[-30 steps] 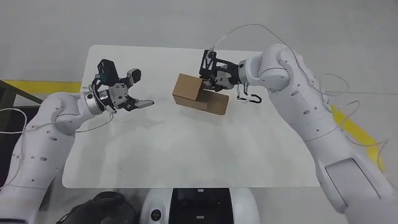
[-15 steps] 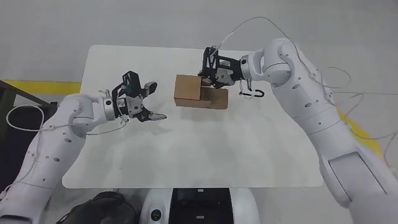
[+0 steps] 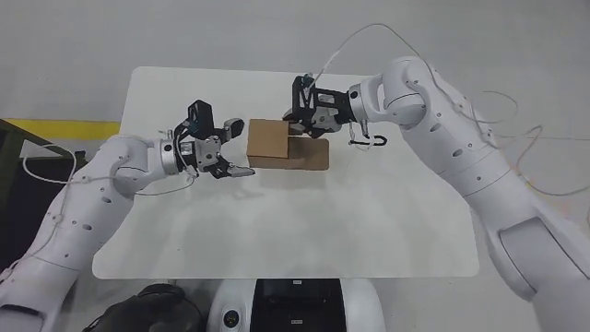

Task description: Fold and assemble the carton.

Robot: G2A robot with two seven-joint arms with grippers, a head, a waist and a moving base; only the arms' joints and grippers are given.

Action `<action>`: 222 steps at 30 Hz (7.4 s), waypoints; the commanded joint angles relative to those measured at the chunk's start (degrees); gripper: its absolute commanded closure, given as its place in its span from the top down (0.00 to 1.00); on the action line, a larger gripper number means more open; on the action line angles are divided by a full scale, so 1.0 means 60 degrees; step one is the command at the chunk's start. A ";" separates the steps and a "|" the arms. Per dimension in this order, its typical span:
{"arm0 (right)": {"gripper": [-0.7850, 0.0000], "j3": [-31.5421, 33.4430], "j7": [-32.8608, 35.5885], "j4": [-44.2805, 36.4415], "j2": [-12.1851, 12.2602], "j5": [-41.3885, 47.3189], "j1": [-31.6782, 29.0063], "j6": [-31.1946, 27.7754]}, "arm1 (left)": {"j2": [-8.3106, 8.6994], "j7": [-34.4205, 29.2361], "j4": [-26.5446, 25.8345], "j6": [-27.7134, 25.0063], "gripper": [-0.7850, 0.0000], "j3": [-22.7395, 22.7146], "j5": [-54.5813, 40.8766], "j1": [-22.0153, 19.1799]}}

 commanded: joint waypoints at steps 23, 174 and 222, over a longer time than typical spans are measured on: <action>0.00 -0.2563 -0.2764 0.0237 0.0573 0.0003 0.1445 0.0000 | 0.0477 0.0897 0.0343 0.0000 1.00 0.2083 -0.0150 -0.1330; 0.00 -0.4011 -0.7417 0.3671 0.0239 -0.1073 0.0284 0.0003 | 0.0547 -0.0434 -0.0856 0.0352 1.00 0.0586 -0.1167 -0.0076; 0.00 -0.0954 0.1690 -0.2888 0.1907 0.1712 -0.1664 0.6114 | -0.0396 -0.1493 -0.1535 0.2441 1.00 0.1578 0.1373 -0.0303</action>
